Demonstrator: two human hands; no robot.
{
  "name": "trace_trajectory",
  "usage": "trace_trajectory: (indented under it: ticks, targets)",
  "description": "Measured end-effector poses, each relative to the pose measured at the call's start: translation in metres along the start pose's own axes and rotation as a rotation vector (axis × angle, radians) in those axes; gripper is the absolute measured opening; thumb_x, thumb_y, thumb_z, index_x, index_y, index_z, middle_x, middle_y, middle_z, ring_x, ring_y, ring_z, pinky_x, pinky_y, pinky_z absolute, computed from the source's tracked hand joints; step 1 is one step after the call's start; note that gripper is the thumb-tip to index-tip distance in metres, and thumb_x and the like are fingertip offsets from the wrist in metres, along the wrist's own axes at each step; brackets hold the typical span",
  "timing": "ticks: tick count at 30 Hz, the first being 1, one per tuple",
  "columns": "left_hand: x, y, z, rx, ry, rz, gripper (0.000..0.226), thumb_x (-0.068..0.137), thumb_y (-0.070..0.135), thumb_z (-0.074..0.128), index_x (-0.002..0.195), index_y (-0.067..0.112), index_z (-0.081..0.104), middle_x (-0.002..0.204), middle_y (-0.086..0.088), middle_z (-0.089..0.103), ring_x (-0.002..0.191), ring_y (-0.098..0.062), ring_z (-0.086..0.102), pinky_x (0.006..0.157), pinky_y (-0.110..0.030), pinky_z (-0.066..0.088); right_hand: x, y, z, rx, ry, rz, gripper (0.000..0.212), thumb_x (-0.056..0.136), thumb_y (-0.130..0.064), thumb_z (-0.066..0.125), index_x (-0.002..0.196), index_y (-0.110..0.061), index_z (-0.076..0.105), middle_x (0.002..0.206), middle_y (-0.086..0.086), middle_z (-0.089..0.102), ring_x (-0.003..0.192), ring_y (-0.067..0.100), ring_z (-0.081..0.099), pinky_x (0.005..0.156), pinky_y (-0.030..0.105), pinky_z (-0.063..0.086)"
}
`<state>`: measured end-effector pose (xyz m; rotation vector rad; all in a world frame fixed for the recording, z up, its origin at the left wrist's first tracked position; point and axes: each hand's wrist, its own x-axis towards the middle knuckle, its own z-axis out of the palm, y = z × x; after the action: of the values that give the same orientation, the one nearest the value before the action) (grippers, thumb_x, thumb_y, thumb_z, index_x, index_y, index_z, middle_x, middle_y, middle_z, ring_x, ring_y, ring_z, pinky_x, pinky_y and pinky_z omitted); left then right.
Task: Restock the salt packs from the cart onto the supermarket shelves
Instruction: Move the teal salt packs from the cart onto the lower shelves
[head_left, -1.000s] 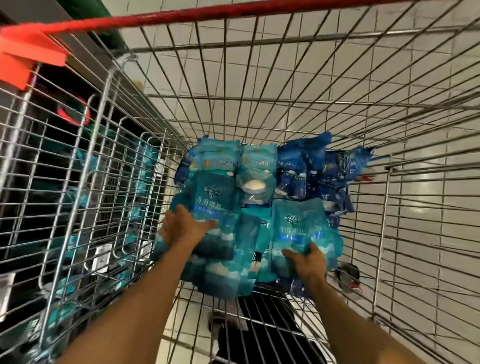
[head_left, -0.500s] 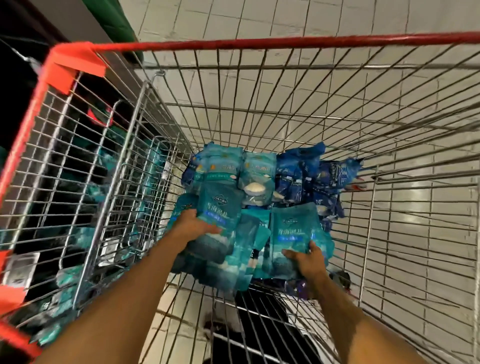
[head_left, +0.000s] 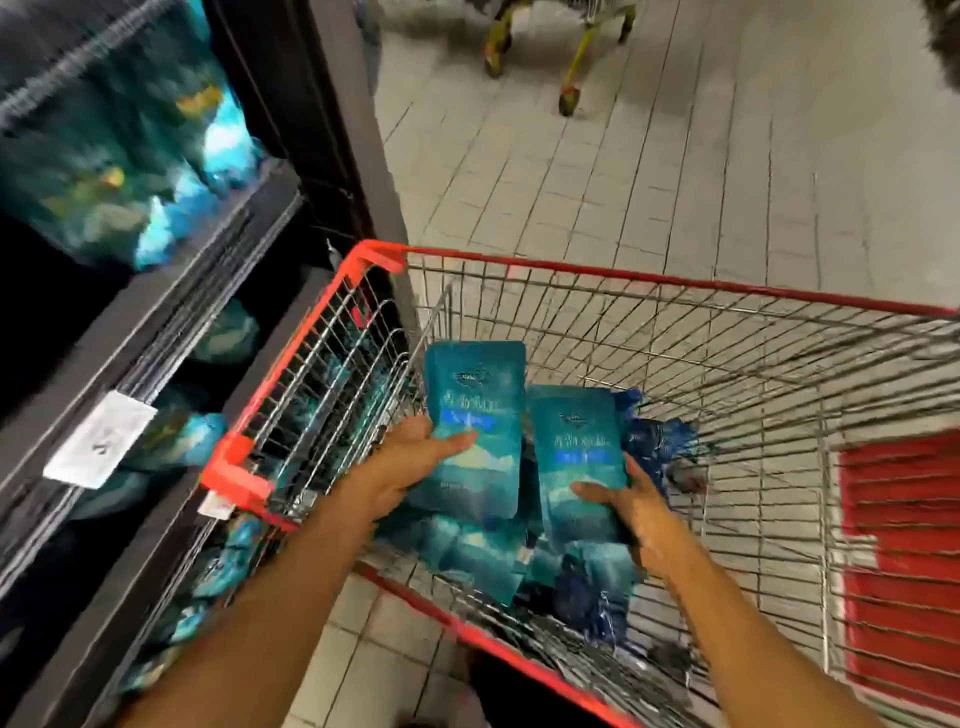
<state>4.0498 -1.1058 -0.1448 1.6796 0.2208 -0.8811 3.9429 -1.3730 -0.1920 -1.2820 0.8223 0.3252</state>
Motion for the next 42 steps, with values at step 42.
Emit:
trace_trajectory:
  ticks: [42]
  targets:
    - [-0.203,-0.300,-0.225,-0.618,0.995,0.262,0.036,0.086,0.002,0.069,0.121,-0.002,0.060,0.110,-0.012,0.071,0.089,-0.017,0.070,0.084,-0.028,0.057,-0.068,0.168,0.459,-0.442,-0.954,-0.253,0.027,0.069,-0.001,0.085,0.089,-0.017,0.076,0.092,0.004,0.079,0.083,0.020,0.076,0.069,0.031,0.062]
